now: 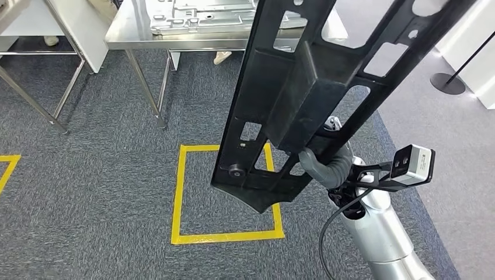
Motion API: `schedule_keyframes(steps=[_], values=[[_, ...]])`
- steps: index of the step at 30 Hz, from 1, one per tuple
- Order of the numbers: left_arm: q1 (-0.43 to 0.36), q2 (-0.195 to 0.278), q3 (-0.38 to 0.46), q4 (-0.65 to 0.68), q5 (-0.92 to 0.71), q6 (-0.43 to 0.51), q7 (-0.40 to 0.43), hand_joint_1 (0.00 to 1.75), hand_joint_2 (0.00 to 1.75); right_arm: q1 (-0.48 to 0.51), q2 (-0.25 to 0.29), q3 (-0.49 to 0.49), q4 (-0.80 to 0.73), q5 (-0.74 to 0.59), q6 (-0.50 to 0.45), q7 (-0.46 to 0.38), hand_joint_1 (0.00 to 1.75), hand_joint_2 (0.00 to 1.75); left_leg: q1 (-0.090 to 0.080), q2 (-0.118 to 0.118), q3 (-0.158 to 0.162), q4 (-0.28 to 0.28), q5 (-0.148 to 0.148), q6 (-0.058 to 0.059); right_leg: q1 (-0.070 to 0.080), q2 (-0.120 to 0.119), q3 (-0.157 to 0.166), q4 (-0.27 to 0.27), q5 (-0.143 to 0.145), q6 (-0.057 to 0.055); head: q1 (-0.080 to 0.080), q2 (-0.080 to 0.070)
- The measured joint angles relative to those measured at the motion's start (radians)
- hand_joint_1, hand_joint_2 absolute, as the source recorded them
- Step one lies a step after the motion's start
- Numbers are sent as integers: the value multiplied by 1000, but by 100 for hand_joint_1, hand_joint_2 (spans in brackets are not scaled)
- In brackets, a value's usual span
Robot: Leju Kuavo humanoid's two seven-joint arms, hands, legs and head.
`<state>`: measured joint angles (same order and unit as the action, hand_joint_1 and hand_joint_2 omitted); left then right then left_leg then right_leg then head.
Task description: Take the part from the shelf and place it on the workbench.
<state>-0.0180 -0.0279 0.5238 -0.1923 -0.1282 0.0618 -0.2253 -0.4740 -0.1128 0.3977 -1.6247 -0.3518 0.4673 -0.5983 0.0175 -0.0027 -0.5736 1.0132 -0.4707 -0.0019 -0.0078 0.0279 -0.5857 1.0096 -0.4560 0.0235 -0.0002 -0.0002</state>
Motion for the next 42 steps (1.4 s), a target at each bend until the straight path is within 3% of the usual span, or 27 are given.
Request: schedule_keyframes(steps=[2, 4, 5, 6, 7, 8, 9, 11, 13, 16, 18, 20, 21, 22, 23, 25, 26, 27, 30, 32, 33, 35, 36, 37, 38, 40, 42], values=[[0, 0, 0, 0, -3, -3, -1, 0, 0, -2, -3, -1, 0, 0, 1, 0, 175, 175, 4, 3, 7, -8, 2, 12, -2, -9, -22, 53, -31, 10, 3, 0], [0, 1, 0, 0, -6, -6, -2, 0, 0, -2, -6, -1, 1, 1, 2, 0, 175, 175, 3, 6, 11, -9, -2, 20, -5, -16, -89, 184, -88, 16, 6, 0], [0, 1, 0, 0, -7, -8, -3, 0, 0, 0, -6, -1, 1, 2, 2, 0, 175, 175, 2, 7, 12, -9, -6, 21, -6, -16, -127, 250, -108, 19, 6, 0], [1, 1, 0, 0, -7, -10, -3, 0, 0, 3, -7, -1, 2, 3, 2, 0, 175, 175, 2, 7, 16, -9, -10, 21, -7, -17, -152, 288, -110, 20, 6, 0], [1, 1, 0, 0, -8, -10, -3, 0, 0, 5, -7, -1, 3, 5, 2, 0, 175, 175, 2, 7, 22, -8, -15, 20, -7, -18, -157, 285, -91, 20, 7, 0], [1, 1, 0, 0, -9, -11, -3, 0, 0, 6, -7, -1, 3, 7, 2, 0, 175, 175, 2, 7, 30, -8, -21, 18, -7, -19, -140, 240, -55, 18, 7, 0], [1, 1, 0, 0, -9, -11, -3, 0, 0, 6, -7, -2, 3, 8, 2, 0, 175, 175, 2, 7, 39, -9, -27, 16, -6, -23, -108, 166, -10, 14, 7, 0], [1, 1, 0, 0, -12, -12, -5, 0, 0, 5, -7, -3, 3, 11, 2, 0, 175, 175, 0, 8, 52, -9, -39, 6, 1, -33, -51, 42, 36, 2, 5, 0], [-1, 1, 0, 0, -16, -13, -8, 0, 0, 3, -6, -3, 3, 14, 2, 0, 175, 175, -2, 11, 57, -13, -47, -4, 9, -37, -34, 6, 29, -10, 3, 0], [-4, 2, 0, -1, -17, -13, -10, 0, 0, 3, -7, -5, 1, 18, 2, 0, 175, 175, -3, 15, 66, -9, -61, -20, 4, -31, -15, -11, 20, -27, 1, 0], [-4, 3, 0, -2, -19, -14, -10, 0, 0, 2, -6, -6, -2, 20, 1, 0, 175, 175, -1, 13, 22, 80, -96, -27, -1, -29, 8, -24, 13, -37, -3, 0], [-3, 3, 0, -2, -21, -14, -10, 0, 0, 3, -6, -6, -2, 25, -3, 2, 175, 175, -2, 12, -72, 230, -138, -31, 2, -27, 26, -27, 0, -43, -5, 0], [-2, 4, 0, -2, -23, -14, -10, 0, 0, 6, -6, -6, -2, 31, -6, 4, 175, 175, -2, 12, -112, 279, -139, -32, 3, -27, 35, -26, -9, -44, -5, 0], [0, 4, 0, -2, -25, -14, -9, 0, 0, 9, -6, -6, -2, 37, -9, 7, 175, 175, -2, 12, -135, 290, -118, -31, 5, -26, 47, -26, -17, -45, -5, 0], [2, 5, 0, -2, -26, -14, -9, 0, 0, 11, -6, -6, -2, 42, -13, 9, 175, 175, -2, 12, -136, 257, -74, -28, 6, -26, 60, -26, -27, -44, -6, 0], [4, 6, 1, -2, -27, -14, -8, 0, 0, 13, -6, -6, -2, 48, -19, 14, 175, 175, -8, 22, -100, 125, 30, -16, 9, -30, 91, -26, -51, -40, -5, 0], [3, 7, 1, -2, -27, -13, -8, 0, 0, 13, -6, -6, -2, 51, -21, 17, 175, 175, -13, 28, -79, 68, 59, -7, 12, -32, 101, -24, -61, -35, -6, 0], [2, 8, 2, -2, -27, -12, -8, 0, 0, 13, -6, -6, -1, 54, -22, 20, 175, 175, -17, 32, -66, 33, 67, 1, 14, -36, 106, -24, -69, -30, -5, 0], [-3, 8, 6, -2, -27, -11, -10, 0, 0, 14, -6, -6, -1, 62, -22, 27, 175, 175, -17, 19, -56, 9, 49, 15, 14, -50, 109, -26, -83, -15, -6, 0], [-1, 8, 7, -2, -27, -11, -12, 0, 0, 11, -6, -7, -2, 61, -22, 27, 175, 175, -11, 13, -44, -3, 46, 23, 12, -47, 95, 14, -109, -4, -4, 0], [-1, 8, 7, -2, -27, -11, -12, 0, 0, 11, -6, -8, -3, 59, -22, 27, 175, 175, -8, 11, -37, -7, 43, 27, 9, -43, 68, 66, -131, 2, -2, 0], [-1, 8, 8, -2, -27, -11, -13, 0, 0, 12, -6, -9, -3, 55, -21, 28, 175, 175, -8, 8, -31, -9, 36, 30, 3, -37, -23, 211, -178, 11, -1, 0], [-2, 8, 8, -2, -27, -11, -14, 0, 0, 14, -6, -9, -3, 54, -21, 29, 175, 175, -8, 6, -28, -8, 33, 30, -1, -36, -64, 265, -185, 15, -1, 0], [-2, 8, 8, -2, -27, -12, -14, 0, 0, 15, -6, -9, -3, 54, -20, 30, 175, 175, -8, 4, -24, -8, 28, 29, -4, -36, -89, 283, -170, 17, -1, 0], [-2, 8, 8, -2, -28, -12, -14, 0, 0, 16, -6, -10, -3, 54, -20, 31, 175, 175, -7, 2, -17, -8, 24, 27, -6, -36, -94, 259, -134, 17, -1, 0], [-1, 8, 8, -2, -30, -12, -15, 0, 0, 16, -7, -11, -3, 52, -20, 33, 175, 175, -7, -1, -2, -8, 13, 21, -8, -36, -55, 127, -35, 13, -1, 0], [-2, 8, 10, -2, -31, -12, -16, 0, 0, 16, -8, -13, -4, 48, -19, 34, 175, 175, -10, -3, 4, -7, 6, 11, -4, -36, -19, 21, 12, 3, -2, 0]])
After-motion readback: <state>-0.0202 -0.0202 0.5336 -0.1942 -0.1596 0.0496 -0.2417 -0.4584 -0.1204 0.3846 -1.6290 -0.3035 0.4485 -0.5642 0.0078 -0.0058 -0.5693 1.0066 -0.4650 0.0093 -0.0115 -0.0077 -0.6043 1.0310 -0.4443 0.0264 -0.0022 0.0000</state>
